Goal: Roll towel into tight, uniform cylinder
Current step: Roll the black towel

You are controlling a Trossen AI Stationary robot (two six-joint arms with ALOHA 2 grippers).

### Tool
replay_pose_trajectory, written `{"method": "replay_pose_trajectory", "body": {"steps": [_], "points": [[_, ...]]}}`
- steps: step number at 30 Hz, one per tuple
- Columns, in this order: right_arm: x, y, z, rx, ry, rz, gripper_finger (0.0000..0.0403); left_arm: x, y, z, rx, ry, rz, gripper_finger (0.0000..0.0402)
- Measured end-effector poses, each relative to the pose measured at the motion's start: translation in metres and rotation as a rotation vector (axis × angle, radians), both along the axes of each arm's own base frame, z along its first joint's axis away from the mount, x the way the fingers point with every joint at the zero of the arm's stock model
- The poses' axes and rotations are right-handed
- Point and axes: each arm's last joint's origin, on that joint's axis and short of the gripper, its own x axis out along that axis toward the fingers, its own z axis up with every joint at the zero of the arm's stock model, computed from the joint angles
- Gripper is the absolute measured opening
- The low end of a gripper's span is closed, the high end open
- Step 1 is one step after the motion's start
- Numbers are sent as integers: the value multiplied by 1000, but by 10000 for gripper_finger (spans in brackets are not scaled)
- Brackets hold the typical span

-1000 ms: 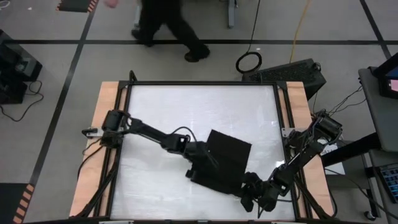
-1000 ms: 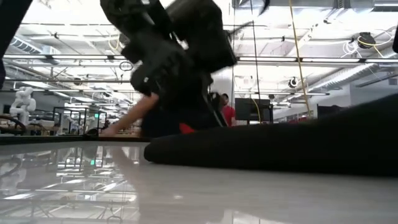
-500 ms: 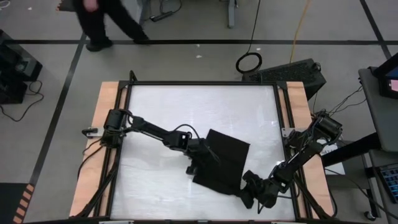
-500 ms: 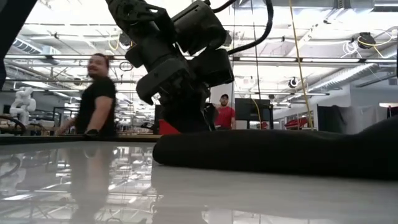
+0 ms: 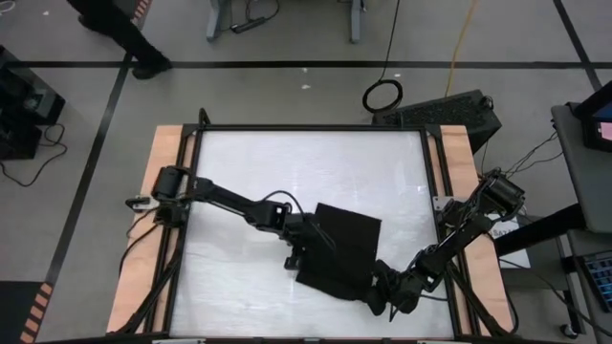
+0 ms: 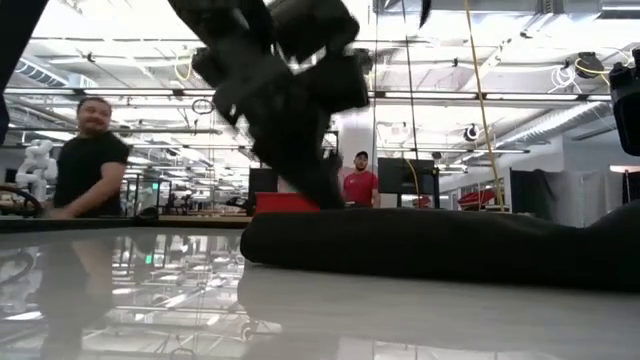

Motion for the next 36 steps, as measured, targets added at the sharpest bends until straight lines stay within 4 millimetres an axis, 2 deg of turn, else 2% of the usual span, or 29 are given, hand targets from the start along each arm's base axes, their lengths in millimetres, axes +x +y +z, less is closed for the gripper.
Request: {"method": "replay_pose_trajectory", "body": {"steps": [3, 6, 11, 16, 20, 24, 32, 36], "points": [[0, 0, 0, 0, 0, -1, 9, -4, -2, 20, 14, -50, -27, 190], [0, 0, 0, 6, 2, -7, 9, -11, -16, 32, 40, -79, -128, 190], [0, 0, 0, 15, 6, -17, 9, -25, -59, 38, 107, -134, -351, 191], [0, 0, 0, 27, 11, -32, 9, -35, -89, 35, 250, -227, -406, 221], [0, 0, 0, 30, 12, -37, 9, -36, -96, 34, 305, -265, -403, 250], [0, 0, 0, 31, 11, -37, 9, -34, -95, 18, 337, -209, -400, 250], [1, 0, 1, 39, 5, -37, 9, -33, -103, 0, 383, -190, -395, 217], [1, 1, 1, 41, 3, -37, 9, -30, -101, -12, 382, -159, -372, 183]]}}
